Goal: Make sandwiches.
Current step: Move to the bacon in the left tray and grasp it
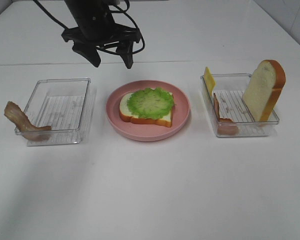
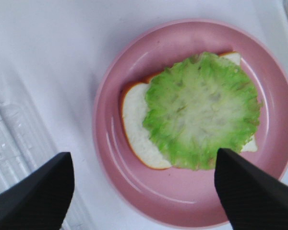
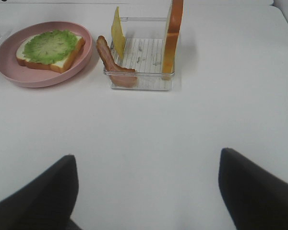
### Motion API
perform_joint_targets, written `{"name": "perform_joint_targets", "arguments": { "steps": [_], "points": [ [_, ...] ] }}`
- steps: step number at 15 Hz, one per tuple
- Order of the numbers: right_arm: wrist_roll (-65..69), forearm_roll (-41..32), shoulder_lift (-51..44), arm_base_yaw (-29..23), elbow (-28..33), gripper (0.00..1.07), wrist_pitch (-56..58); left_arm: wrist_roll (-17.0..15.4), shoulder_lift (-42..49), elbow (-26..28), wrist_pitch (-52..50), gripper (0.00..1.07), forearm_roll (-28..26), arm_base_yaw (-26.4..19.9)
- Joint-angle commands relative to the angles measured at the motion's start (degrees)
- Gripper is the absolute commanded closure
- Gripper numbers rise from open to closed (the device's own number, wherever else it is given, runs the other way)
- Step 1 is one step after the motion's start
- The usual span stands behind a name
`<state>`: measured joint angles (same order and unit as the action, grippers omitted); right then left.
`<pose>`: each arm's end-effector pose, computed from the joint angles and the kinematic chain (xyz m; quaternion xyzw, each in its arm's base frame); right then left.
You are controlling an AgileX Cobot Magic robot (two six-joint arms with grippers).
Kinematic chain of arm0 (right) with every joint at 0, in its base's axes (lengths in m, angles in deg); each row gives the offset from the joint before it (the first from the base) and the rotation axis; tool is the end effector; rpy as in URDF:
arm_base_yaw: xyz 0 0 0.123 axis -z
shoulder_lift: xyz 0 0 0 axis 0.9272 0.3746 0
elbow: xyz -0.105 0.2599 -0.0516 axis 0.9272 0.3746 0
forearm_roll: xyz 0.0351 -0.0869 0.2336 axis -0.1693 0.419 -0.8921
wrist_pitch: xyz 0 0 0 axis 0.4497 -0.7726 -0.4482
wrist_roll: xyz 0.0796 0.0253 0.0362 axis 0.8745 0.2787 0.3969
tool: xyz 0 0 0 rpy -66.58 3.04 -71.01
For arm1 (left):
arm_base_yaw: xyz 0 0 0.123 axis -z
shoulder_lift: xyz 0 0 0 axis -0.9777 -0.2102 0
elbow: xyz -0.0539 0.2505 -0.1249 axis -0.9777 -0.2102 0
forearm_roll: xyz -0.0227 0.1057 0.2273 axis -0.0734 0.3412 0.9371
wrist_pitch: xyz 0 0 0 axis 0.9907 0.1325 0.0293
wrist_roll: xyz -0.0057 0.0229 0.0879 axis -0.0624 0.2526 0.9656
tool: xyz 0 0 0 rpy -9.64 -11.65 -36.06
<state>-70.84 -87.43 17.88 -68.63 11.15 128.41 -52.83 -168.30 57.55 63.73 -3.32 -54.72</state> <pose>-0.0064 0.0066 0.2776 -0.0568 0.8499 0.0135 0.5237 0.4627 -0.2109 0.2335 0.1226 0.9738 -0.1141 0.1536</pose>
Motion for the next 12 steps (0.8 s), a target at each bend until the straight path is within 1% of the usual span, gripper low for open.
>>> {"name": "perform_joint_targets", "arguments": {
  "steps": [1, 2, 3, 4, 5, 6, 7, 8, 9, 10, 11, 12],
  "points": [
    [-0.3, -0.3, -0.6, 0.4, 0.1, 0.31, -0.5, -2.3, 2.6, 0.3, 4.9, 0.3, 0.8, -2.0],
    [-0.3, -0.3, -0.6, 0.4, 0.1, 0.31, -0.5, -2.7, 3.2, 0.3, 4.9, 0.3, 0.8, -2.5],
    [-0.3, -0.3, -0.6, 0.4, 0.1, 0.31, -0.5, -2.7, 5.2, 0.3, 4.9, 0.3, 0.9, -4.3],
    [-0.3, -0.3, -0.6, 0.4, 0.1, 0.31, -0.5, -2.7, 6.9, -0.6, 4.9, 0.3, 0.9, -5.3],
    [-0.3, -0.3, -0.6, 0.4, 0.1, 0.31, -0.5, -2.7, 9.1, -2.7, 4.9, 0.3, 1.3, -6.9],
    [-0.3, -0.3, -0.6, 0.4, 0.1, 0.31, -0.5, -2.7, 11.9, -5.5, 4.9, 0.3, 1.8, -8.4],
    [-0.3, -0.3, -0.6, 0.4, 0.1, 0.31, -0.5, -2.7, 16.0, -11.2, 4.9, 0.3, 2.9, -10.7],
    [-0.3, -0.3, -0.6, 0.4, 0.1, 0.31, -0.5, -2.7, 18.5, -15.6, 4.9, 0.3, 2.8, -12.1],
    [-0.3, -0.3, -0.6, 0.4, 0.1, 0.31, -0.5, -2.7, 18.5, -15.6, 4.9, 0.3, 2.8, -12.1],
    [-0.3, -0.3, -0.6, 0.4, 0.1, 0.31, -0.5, -2.5, 20.7, -19.4, 4.9, 0.3, 2.8, -13.8],
    [-0.3, -0.3, -0.6, 0.4, 0.1, 0.31, -0.5, -2.5, 24.6, -26.8, 4.9, 0.3, 2.8, -16.6],
    [-0.3, -0.3, -0.6, 0.4, 0.1, 0.31, -0.5, -2.5, 25.6, -30.1, 4.9, 0.3, 2.8, -17.8]
  ]
}}
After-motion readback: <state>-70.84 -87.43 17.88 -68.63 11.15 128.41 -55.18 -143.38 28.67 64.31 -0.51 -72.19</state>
